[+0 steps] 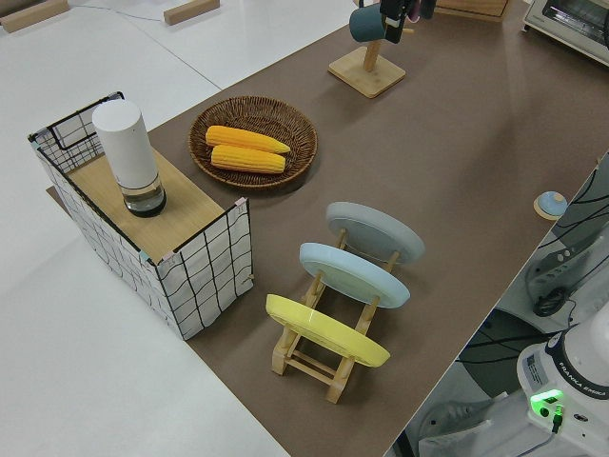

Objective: Pick gray plate from table and place it on lower plate rack with left arm

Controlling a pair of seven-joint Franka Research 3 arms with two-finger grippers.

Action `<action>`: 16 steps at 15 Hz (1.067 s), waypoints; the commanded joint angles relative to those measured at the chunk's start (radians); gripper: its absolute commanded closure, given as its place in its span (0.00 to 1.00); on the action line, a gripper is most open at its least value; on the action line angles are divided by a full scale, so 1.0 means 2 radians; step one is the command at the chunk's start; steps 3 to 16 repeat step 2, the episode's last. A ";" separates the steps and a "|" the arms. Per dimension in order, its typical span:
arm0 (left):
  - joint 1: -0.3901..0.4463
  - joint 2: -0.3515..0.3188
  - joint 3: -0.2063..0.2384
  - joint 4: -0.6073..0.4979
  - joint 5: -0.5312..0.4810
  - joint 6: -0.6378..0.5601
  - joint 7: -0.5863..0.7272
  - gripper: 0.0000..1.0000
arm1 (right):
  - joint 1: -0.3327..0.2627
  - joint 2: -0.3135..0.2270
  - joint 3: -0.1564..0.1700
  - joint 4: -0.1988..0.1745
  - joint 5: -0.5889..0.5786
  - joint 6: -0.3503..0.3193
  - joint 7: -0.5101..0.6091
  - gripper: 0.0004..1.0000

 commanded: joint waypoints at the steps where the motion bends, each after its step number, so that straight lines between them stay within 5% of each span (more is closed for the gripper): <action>1: -0.004 0.002 0.006 0.006 -0.005 -0.002 -0.015 0.00 | -0.013 -0.001 0.012 0.005 -0.004 -0.007 0.006 0.02; 16: -0.004 0.002 0.006 0.006 -0.005 -0.006 -0.015 0.00 | -0.013 -0.001 0.012 0.005 -0.003 -0.007 0.006 0.02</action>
